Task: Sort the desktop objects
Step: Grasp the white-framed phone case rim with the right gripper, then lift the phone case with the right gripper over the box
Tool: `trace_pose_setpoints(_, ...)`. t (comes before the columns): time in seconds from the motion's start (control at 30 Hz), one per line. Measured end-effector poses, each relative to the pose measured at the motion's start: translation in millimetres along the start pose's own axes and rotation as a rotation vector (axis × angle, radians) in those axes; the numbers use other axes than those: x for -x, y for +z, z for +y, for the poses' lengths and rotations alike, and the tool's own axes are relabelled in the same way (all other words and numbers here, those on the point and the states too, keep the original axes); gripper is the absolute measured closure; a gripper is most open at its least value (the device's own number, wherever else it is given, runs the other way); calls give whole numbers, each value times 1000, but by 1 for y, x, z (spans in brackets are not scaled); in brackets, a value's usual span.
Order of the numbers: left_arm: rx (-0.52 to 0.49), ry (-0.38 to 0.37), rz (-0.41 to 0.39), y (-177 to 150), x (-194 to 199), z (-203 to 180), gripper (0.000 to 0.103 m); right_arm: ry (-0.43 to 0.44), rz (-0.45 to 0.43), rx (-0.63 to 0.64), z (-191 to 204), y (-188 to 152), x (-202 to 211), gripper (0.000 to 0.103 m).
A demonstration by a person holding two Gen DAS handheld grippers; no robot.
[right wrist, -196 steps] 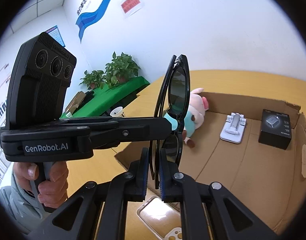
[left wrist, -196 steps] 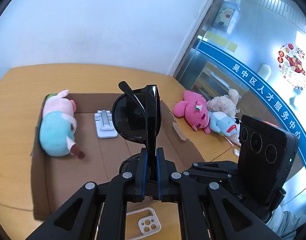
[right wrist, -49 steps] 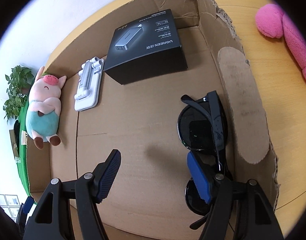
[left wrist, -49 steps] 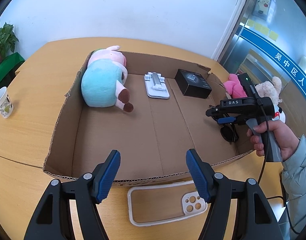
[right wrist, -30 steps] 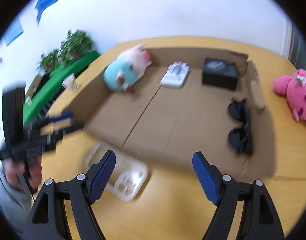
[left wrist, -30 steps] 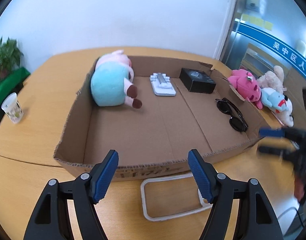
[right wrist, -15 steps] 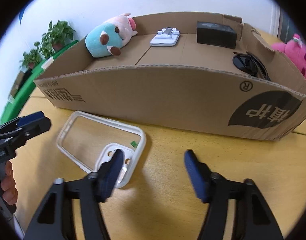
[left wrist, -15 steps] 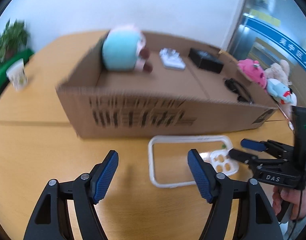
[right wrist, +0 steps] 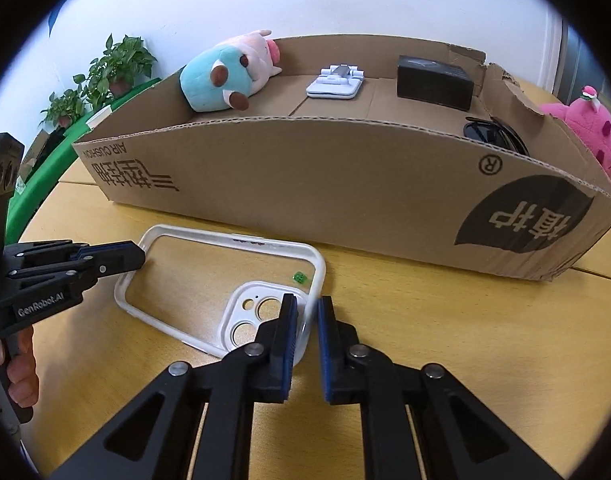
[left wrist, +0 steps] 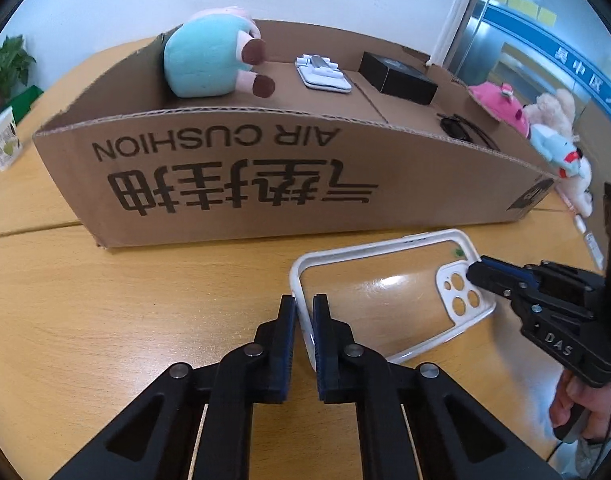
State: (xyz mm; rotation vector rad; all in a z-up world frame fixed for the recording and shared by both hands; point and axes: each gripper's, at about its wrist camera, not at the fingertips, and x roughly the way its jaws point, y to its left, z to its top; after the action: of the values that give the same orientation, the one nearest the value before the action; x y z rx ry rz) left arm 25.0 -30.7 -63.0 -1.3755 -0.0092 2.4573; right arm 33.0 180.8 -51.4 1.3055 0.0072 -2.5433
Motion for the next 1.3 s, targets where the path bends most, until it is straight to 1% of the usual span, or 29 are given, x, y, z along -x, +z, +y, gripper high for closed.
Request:
trace_pose_setpoints(0.17,25,5,-2,1,5,2,99,46,10,-18,-2,-4,3,93)
trace_pose_setpoints(0.3,14,20,-73,10,33,-5,99,67,-19,-42,0,-4,14,93)
trace_pose_setpoints(0.47,-25,47,-173,30,72,-19,99,82,-132,-66,3,12,53,93)
trace_pose_setpoints(0.6,-35,35,-229,47,93,-24,99,70,-224,-51,3,32,84,93)
trace_pose_setpoints(0.8,-56,14,-308,72,116,-33,99,39,-310,-24,-2,60,110,93)
trace_pose_setpoints(0.97,-89,7,-380,101,131,-44,99,-3,-380,-8,-6,83,126,93)
trace_pose_setpoints(1.03,-102,10,-394,114,133,-46,99,-20,-415,3,-7,95,132,93)
trace_pose_setpoints(1.13,-116,16,-405,131,134,-45,99,-37,-445,19,-8,112,134,93)
trace_pose_setpoints(1.3,-95,12,-384,144,124,-31,99,-39,-460,40,-4,136,124,93)
